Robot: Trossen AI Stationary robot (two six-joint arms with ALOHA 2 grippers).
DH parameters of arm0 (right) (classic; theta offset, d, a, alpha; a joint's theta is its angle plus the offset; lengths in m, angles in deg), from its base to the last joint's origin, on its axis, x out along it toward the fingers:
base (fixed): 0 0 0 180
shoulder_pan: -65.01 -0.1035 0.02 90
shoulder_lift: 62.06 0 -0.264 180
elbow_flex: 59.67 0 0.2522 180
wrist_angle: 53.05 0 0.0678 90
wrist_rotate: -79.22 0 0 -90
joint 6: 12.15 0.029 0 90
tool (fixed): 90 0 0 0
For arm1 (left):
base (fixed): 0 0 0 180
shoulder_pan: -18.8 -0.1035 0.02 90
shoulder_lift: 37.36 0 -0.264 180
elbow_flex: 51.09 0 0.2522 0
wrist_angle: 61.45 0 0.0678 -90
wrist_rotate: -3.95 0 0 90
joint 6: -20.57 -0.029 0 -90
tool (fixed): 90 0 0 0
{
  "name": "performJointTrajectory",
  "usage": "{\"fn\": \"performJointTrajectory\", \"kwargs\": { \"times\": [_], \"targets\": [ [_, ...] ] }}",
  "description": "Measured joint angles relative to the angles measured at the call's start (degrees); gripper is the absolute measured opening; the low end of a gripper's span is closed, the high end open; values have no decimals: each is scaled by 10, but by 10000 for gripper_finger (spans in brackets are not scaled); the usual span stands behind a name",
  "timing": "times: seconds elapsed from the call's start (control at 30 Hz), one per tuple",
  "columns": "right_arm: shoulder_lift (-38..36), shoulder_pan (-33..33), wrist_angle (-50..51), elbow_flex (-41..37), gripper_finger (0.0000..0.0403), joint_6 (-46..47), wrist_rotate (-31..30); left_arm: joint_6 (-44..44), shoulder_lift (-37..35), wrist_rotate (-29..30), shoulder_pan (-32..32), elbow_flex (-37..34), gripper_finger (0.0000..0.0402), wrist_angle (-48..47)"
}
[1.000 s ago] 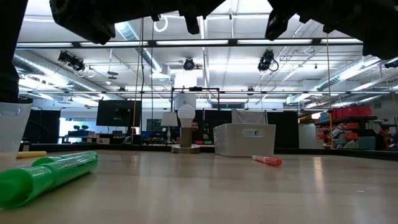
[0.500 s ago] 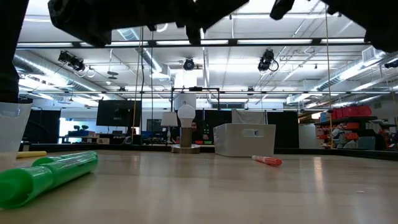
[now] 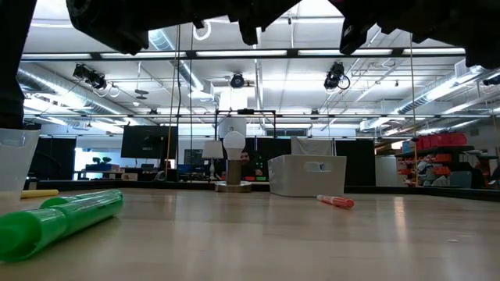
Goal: Pick & Place Markers
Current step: Put the pink pen into the transparent bin
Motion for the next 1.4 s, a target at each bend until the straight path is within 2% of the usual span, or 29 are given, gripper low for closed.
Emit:
{"fn": "performJointTrajectory", "kwargs": {
  "times": [0.27,0.43,0.57,0.7,0.83,0.97,1.1,1.23,1.4],
  "targets": [
    [0,0,8,0,48,0,0,-15,0,0,7,18,186,0],
    [0,0,8,0,50,0,1,-10,0,1,7,18,110,-3],
    [-2,0,16,0,69,0,0,-1,-9,1,8,18,43,-25],
    [-27,2,38,-12,101,-1,-6,17,-56,30,20,19,41,-119],
    [-53,3,81,-21,130,-5,-39,61,-130,112,50,57,42,-336],
    [-58,3,111,-24,148,-7,-61,198,-172,178,86,143,49,-663],
    [-50,3,115,-24,154,-12,-61,403,-172,164,132,233,44,-953],
    [-50,5,114,-24,155,-14,-61,620,-168,110,188,253,48,-1097],
    [-50,11,110,-24,155,-13,-61,850,-167,100,271,234,47,-1159]
  ]
}}
